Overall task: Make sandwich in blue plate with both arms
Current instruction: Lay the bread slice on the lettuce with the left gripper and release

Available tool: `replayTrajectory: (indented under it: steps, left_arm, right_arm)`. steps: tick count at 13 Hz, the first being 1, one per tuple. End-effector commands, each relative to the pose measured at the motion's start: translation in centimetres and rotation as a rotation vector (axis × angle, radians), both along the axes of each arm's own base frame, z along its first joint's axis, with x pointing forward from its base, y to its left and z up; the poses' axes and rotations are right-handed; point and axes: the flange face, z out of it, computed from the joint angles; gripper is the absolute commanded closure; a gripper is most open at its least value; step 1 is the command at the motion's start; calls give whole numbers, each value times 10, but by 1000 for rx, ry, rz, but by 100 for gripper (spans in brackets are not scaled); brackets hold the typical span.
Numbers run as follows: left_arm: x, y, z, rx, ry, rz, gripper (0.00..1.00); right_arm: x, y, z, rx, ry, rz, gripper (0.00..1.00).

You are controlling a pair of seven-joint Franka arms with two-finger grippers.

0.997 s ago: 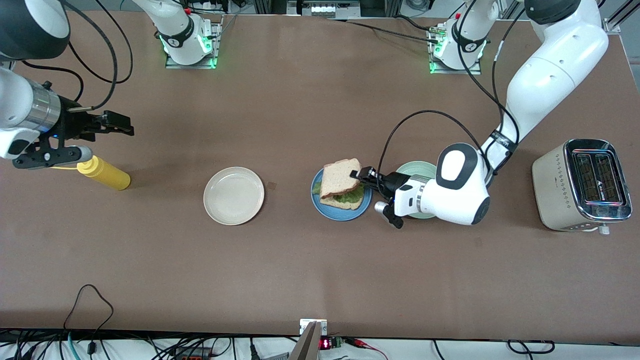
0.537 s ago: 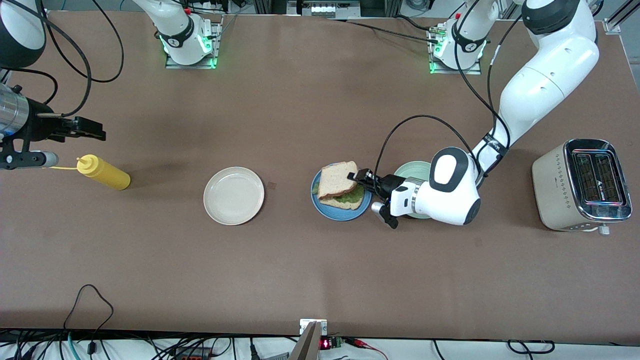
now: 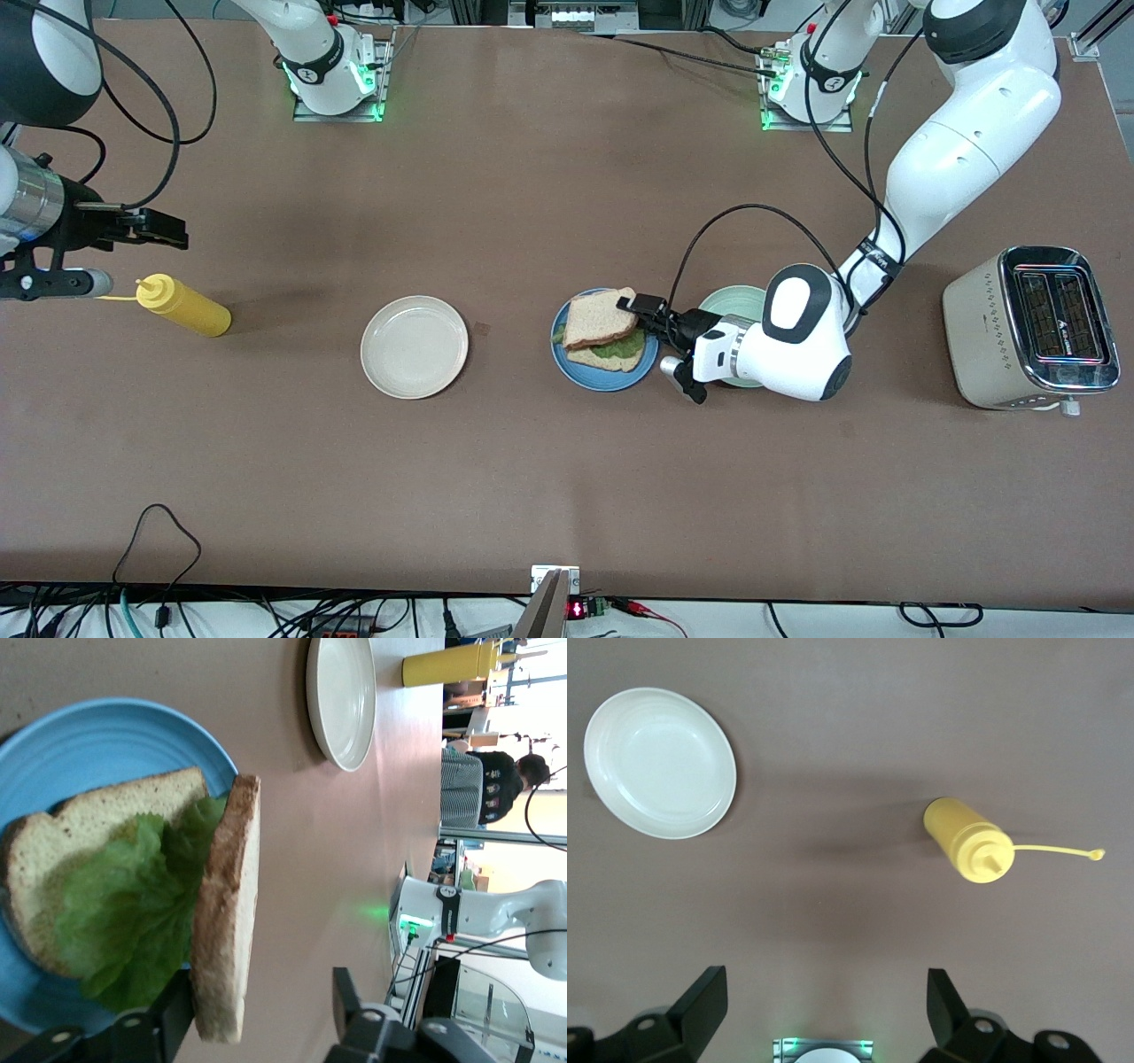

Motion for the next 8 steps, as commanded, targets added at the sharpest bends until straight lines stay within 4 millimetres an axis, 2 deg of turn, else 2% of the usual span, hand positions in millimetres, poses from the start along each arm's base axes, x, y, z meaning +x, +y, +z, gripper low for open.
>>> replayTrajectory:
  steps: [1,3,5,8]
  left_arm:
    - [-1,22,15,62,-26,-94,0]
    - [-2,38,19,99,-24,-138,0]
    - [0,54,37,125,-28,-160,0]
    - [4,94,67,237,-60,-215,0]
  right_arm:
    - [-16,-1,3,24,-2,-10,0]
    - [-16,-5,2,37,2,-23,0]
    - [-16,-3,3,39,0,-20,0]
    - [-15,-4,3,39,-3,-20,0]
